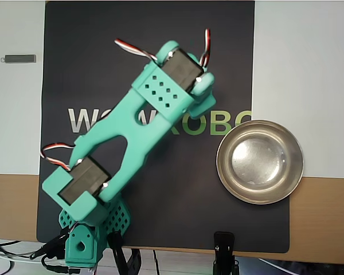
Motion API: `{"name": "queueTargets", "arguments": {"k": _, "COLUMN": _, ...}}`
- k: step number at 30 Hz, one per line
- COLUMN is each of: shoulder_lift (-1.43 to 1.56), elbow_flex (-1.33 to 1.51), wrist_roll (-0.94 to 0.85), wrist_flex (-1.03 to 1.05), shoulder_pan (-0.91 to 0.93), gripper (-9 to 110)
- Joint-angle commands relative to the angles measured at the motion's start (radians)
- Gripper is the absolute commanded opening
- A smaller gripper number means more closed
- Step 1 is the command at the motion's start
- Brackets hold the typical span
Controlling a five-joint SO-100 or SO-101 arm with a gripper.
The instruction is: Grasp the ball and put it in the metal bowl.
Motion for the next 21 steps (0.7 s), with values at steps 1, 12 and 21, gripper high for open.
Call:
{"name": "queueTargets", "arguments": {"k": 1, "shoulder_lift": 0.074, "elbow_flex": -0.037, "wrist_roll": 0.067, "wrist_flex": -0.002, "shoulder_pan": 0.017, "gripper": 13}}
{"name": "queueTargets", "arguments": {"k": 12, "shoulder_lift": 0.077, "elbow_flex": -0.207, "wrist_roll": 0.471, "wrist_flex": -0.003, "shoulder_pan": 0.123, "gripper": 13}}
{"name": "queueTargets", "arguments": {"k": 21, "shoulder_lift": 0.074, "elbow_flex": -0.225, "wrist_roll": 0.494, "wrist_flex": 0.009, "shoulder_pan": 0.235, "gripper": 12}}
